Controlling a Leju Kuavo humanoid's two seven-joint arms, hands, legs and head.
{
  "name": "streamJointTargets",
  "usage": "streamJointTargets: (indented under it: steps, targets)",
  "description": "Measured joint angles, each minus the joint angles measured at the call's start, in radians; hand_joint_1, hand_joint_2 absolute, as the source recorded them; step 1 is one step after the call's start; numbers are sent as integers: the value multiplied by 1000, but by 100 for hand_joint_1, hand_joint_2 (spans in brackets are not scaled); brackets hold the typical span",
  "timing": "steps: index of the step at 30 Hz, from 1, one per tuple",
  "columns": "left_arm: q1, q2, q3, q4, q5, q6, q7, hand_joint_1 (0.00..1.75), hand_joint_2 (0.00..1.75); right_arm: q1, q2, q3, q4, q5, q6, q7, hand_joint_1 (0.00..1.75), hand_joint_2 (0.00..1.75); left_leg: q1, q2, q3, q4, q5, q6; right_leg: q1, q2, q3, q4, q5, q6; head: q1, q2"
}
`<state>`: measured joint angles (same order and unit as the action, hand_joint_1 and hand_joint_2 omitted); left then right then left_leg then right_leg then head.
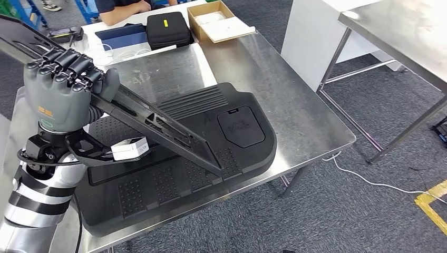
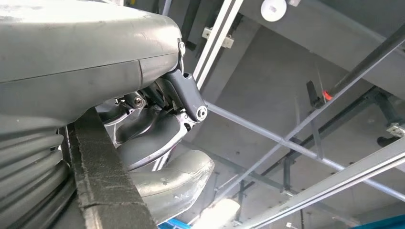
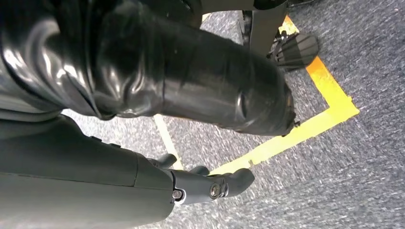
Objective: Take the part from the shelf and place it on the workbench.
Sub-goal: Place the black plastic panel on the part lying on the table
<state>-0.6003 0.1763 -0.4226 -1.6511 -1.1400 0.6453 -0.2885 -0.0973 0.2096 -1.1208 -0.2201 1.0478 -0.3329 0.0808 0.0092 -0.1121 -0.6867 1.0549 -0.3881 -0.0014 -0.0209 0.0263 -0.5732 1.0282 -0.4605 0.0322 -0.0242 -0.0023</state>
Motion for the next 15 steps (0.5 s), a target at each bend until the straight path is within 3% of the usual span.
streamJointTargets:
  steps: [2, 3, 5, 6, 8, 9, 11, 12, 14, 15]
  targets:
    - [-2, 1, 0, 0, 0, 0, 0, 175, 175, 2, 0, 0, 0, 0, 0, 0, 0, 0, -2, 67, -41, 89, -53, -7, -2, -25, 1, -2, 1, -14, -3, 0]
    - [-3, 0, 0, 1, 0, 0, 0, 175, 175, 3, 0, 0, 0, 0, 0, 0, 0, 0, -2, 89, -72, 158, -87, -10, -1, -37, 1, -2, 0, -19, -4, 0]
    - [-1, 0, -1, 3, 1, 0, 0, 175, 175, 6, -1, 0, 0, 0, 0, 0, 0, 0, 3, 100, -122, 265, -124, -15, 1, -65, 1, -2, -1, -22, -4, 0]
    - [-1, 0, -1, 4, 1, -1, 0, 175, 175, 6, -1, 0, 0, 0, 0, 0, 0, 0, 4, 103, -122, 270, -117, -16, 1, -79, 1, -2, -2, -22, -4, 0]
    - [-2, 0, -2, 6, 1, -3, 0, 175, 175, 5, 0, 0, 0, 0, 0, 0, 0, 0, 5, 128, -64, 168, -62, -15, 2, -106, 6, -1, -6, -20, -4, 0]
    - [-6, 0, -2, 6, 1, -4, 0, 175, 175, 5, 1, 0, 0, 0, -1, 0, 0, 0, 0, 158, -25, 99, -40, -13, 5, -117, 9, -1, -9, -17, -5, 0]
    - [-12, -3, -4, 7, 1, -6, 1, 175, 175, 4, 2, 0, 0, 0, -1, 0, 0, 0, -7, 195, 21, 14, -22, -3, 16, -138, 14, -1, -16, -8, -3, 0]
    - [-15, -4, -5, 8, 1, -6, 1, 175, 175, 3, 2, 0, 0, -1, -1, 0, 0, 0, -12, 195, 23, 4, -26, 2, 20, -150, 17, -3, -18, -4, -2, 0]
    - [-16, -6, -6, 9, 2, -8, 2, 175, 175, 1, 2, 0, 0, -3, -1, 0, 0, 0, -11, 164, 20, -2, -22, 17, 22, -172, 20, -5, -23, 5, 0, 0]
    - [-18, -6, -7, 10, 2, -9, 2, 175, 175, 0, 2, 0, 0, -3, -1, 0, 0, 0, -9, 149, 20, -5, -19, 24, 21, -160, 17, 3, -31, 8, 1, 0]
